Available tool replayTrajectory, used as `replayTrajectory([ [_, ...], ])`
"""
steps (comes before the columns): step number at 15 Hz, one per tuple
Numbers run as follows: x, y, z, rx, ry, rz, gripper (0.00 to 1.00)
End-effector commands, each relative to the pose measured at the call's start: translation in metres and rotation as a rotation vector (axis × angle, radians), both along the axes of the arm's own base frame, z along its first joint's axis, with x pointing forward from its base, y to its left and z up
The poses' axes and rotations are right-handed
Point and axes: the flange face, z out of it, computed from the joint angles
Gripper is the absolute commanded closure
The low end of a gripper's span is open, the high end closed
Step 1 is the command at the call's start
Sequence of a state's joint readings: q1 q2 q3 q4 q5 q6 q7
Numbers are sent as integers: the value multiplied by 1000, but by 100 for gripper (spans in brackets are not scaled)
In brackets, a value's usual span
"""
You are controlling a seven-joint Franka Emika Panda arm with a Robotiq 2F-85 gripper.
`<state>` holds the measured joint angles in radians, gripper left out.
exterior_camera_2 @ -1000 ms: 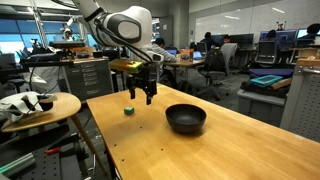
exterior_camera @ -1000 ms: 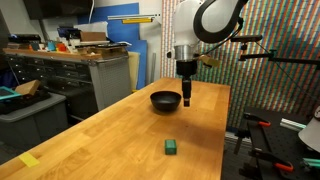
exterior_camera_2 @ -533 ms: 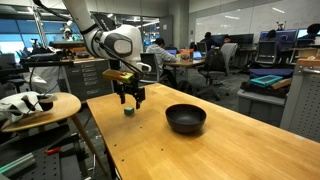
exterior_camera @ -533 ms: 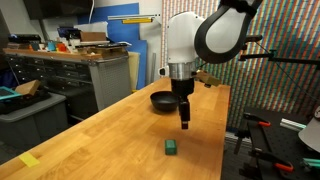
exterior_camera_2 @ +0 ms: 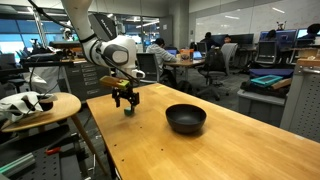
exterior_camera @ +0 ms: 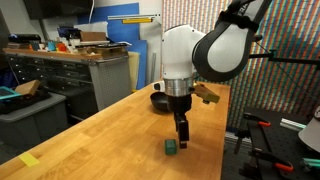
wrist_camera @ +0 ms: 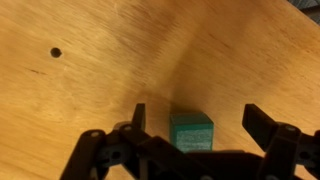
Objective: Pick up the green object and put it in the bowl
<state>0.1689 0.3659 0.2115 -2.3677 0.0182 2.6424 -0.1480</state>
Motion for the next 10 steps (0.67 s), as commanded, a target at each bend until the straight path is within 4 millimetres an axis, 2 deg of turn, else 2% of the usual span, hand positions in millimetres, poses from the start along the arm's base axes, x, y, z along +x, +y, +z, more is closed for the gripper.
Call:
replayTrajectory([
  [1,4,17,-11,14,-3,10,0],
  [6,6,31,-24,24,-9,33,0],
  [7,7,33,-26,26,-13,33,17],
  [10,10,37,-27,32,-37,40,44],
])
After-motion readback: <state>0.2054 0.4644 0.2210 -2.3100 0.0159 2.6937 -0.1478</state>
